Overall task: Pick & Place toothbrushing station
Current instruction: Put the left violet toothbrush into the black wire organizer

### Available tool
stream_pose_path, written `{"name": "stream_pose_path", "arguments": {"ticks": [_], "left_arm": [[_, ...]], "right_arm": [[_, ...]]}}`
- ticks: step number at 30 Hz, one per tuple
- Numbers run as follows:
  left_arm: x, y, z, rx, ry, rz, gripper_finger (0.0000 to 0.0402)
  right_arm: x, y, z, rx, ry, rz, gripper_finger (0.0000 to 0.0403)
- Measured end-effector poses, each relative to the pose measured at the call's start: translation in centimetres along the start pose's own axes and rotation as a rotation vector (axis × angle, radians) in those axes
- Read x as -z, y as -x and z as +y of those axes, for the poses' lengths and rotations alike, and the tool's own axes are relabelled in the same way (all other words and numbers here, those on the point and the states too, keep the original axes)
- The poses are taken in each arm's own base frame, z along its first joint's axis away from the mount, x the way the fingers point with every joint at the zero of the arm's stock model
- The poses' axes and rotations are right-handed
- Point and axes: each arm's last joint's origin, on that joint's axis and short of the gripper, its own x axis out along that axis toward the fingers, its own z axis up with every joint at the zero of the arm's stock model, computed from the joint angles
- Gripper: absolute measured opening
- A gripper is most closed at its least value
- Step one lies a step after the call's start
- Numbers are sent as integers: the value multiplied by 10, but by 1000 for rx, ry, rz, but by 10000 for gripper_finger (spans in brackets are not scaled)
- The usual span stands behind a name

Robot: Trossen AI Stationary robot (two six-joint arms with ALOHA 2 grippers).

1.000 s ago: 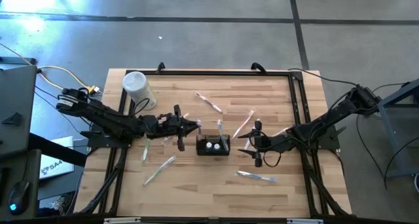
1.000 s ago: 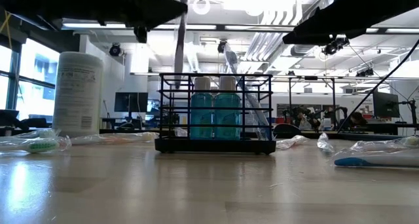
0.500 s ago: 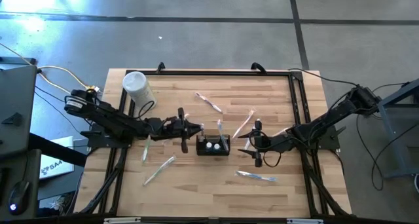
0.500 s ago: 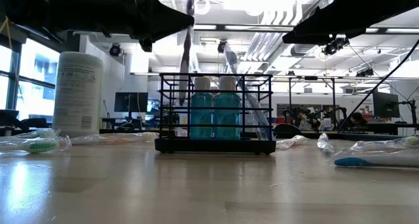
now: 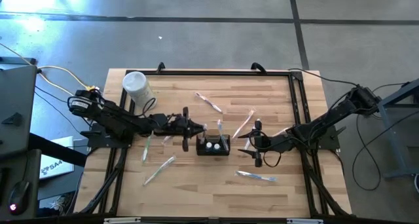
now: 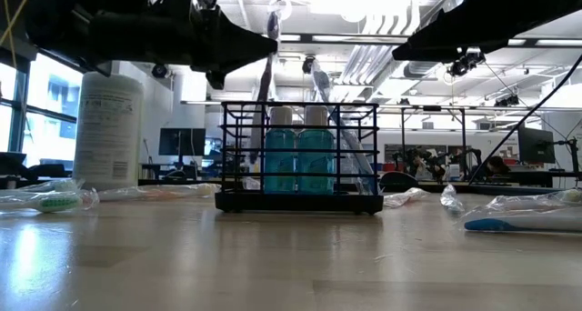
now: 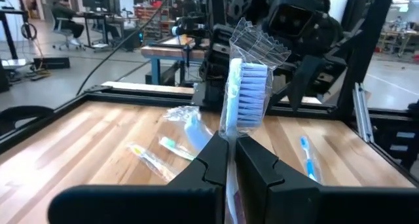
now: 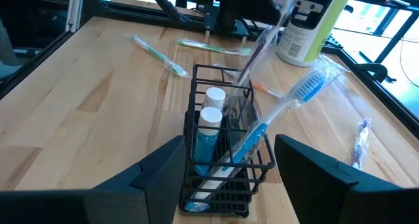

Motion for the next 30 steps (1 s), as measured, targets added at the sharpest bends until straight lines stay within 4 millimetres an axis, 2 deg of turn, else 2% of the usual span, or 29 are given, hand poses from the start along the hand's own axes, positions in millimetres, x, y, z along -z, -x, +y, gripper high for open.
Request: {"name": "stream_pose_path", "arguments": {"ticks": [17, 30], "left_arm": [[3, 0, -1, 53, -45, 34, 13], [7, 0, 2, -60, -7, 71, 13]], "right_arm": [[0, 0, 0, 0, 0, 0, 228], [0, -1, -2, 8, -6, 2, 228]]}}
